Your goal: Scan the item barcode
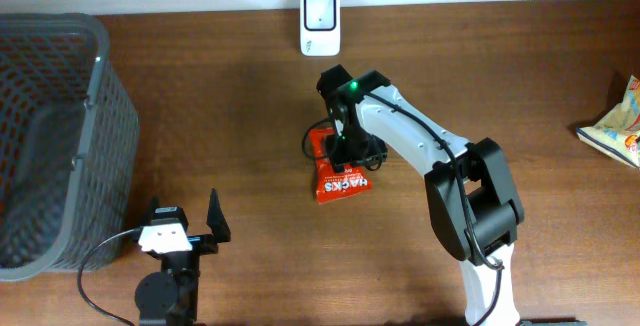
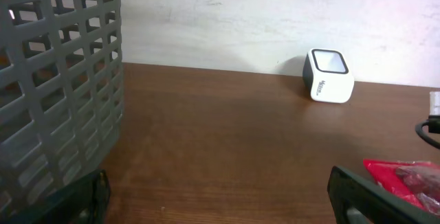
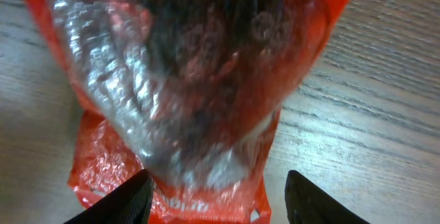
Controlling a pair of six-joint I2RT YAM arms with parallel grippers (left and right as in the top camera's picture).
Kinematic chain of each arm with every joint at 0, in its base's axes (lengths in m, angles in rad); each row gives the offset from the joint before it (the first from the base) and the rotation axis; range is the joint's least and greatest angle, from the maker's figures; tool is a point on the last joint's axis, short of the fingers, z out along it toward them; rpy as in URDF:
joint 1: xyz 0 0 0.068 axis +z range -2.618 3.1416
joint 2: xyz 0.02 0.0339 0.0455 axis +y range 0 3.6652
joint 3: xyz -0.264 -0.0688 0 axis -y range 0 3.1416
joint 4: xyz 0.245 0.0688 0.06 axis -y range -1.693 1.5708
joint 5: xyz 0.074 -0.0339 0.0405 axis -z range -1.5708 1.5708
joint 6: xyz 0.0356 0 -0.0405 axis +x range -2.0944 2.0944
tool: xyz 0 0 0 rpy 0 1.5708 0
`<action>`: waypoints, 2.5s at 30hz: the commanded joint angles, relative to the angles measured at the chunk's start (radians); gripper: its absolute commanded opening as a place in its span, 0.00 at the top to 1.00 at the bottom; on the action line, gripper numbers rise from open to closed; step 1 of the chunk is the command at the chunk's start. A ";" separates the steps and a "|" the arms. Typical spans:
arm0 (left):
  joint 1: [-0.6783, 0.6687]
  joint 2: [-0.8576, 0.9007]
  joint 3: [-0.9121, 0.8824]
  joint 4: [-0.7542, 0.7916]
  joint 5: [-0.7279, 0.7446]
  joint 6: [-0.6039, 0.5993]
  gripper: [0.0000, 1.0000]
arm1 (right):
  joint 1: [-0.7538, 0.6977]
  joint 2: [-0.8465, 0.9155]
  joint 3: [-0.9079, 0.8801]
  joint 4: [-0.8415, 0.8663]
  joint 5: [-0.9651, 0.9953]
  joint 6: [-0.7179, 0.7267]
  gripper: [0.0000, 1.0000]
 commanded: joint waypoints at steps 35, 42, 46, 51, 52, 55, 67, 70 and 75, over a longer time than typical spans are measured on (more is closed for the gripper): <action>-0.005 -0.004 -0.007 0.002 0.000 -0.005 0.01 | -0.098 -0.002 0.241 -0.086 -0.440 0.165 0.96; -0.005 -0.004 -0.007 0.002 0.000 -0.005 0.01 | -0.217 -0.002 0.241 -0.092 -0.913 0.346 0.96; -0.005 -0.004 -0.007 0.002 0.000 -0.005 0.01 | -0.248 -0.002 0.241 -0.091 -1.168 0.477 0.96; -0.005 -0.004 -0.007 0.002 0.000 -0.005 0.01 | -0.253 -0.002 0.241 -0.090 -1.281 0.583 0.96; -0.005 -0.004 -0.007 0.002 0.000 -0.005 0.01 | -0.253 -0.002 0.241 -0.087 -1.317 0.582 0.96; -0.005 -0.004 -0.007 0.002 0.000 -0.005 0.01 | -0.253 -0.002 0.241 -0.076 -1.435 0.541 0.96; -0.005 -0.004 -0.007 0.002 0.000 -0.005 0.01 | -0.251 -0.002 0.241 0.005 -1.472 0.441 0.96; -0.005 -0.004 -0.007 0.002 0.000 -0.005 0.01 | -0.251 -0.002 0.241 0.076 -1.451 0.412 0.96; -0.005 -0.004 -0.007 0.002 0.000 -0.005 0.01 | -0.239 -0.002 0.241 0.128 -1.166 0.413 0.96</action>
